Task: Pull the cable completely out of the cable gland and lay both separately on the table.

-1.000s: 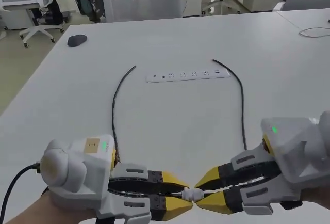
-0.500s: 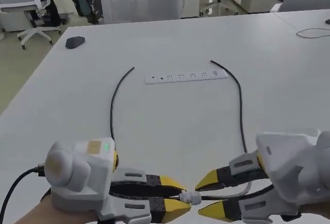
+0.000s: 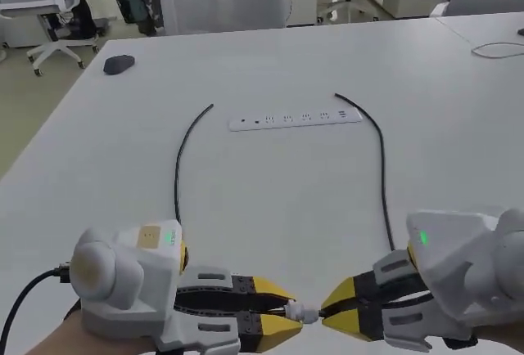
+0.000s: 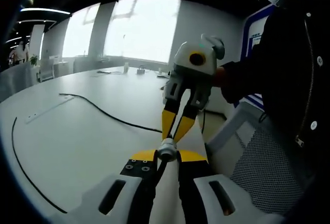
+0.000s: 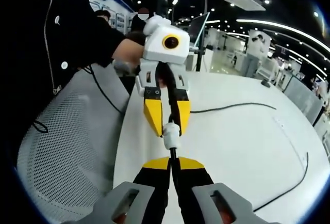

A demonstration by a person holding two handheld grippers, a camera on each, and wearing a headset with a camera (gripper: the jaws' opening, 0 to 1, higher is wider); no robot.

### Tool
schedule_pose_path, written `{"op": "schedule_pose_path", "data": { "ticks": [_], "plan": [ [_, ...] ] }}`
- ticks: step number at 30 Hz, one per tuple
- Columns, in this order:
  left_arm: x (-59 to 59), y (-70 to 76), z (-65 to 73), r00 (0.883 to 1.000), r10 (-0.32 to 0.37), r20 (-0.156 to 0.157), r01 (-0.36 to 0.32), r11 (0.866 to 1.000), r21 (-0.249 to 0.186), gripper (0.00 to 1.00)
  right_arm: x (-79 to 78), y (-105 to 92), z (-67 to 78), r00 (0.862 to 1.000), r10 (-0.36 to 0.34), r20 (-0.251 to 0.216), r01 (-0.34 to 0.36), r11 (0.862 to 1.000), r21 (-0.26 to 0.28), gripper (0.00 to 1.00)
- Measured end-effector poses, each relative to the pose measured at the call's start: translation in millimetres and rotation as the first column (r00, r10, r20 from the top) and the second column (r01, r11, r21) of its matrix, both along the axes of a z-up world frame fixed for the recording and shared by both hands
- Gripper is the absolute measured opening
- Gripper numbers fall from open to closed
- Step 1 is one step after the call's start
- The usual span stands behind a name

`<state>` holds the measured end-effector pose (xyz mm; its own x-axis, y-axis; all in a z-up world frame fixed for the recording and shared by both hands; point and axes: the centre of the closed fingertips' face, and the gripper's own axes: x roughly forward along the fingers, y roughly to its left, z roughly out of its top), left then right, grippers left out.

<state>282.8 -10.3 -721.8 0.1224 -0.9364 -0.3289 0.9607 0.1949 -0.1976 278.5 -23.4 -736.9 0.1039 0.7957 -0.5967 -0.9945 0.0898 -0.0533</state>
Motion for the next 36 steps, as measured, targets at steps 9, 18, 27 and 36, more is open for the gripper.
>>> {"op": "schedule_pose_path", "data": {
  "ticks": [9, 18, 27, 36],
  "plan": [
    [1.3, 4.9, -3.8, 1.0, 0.01, 0.006, -0.01, 1.0, 0.01, 0.15, 3.4, -38.8, -17.2, 0.997, -0.071, -0.007, 0.07, 0.994, -0.08, 0.0],
    [1.8, 12.4, -7.8, 1.0, 0.013, 0.017, -0.014, 0.999, 0.034, 0.15, 10.5, -88.8, -38.4, 0.992, -0.124, -0.011, 0.119, 0.975, -0.189, 0.0],
    [0.2, 14.8, -5.5, 1.0, 0.003, 0.021, -0.004, 0.999, 0.044, 0.15, 14.2, -135.7, -65.0, 0.988, -0.151, 0.018, 0.148, 0.93, -0.336, 0.0],
    [0.5, 22.3, -10.2, 1.0, 0.017, 0.021, -0.019, 0.998, 0.065, 0.15, 15.9, -151.4, -68.6, 0.981, -0.191, 0.018, 0.184, 0.913, -0.363, 0.0]
  ]
}}
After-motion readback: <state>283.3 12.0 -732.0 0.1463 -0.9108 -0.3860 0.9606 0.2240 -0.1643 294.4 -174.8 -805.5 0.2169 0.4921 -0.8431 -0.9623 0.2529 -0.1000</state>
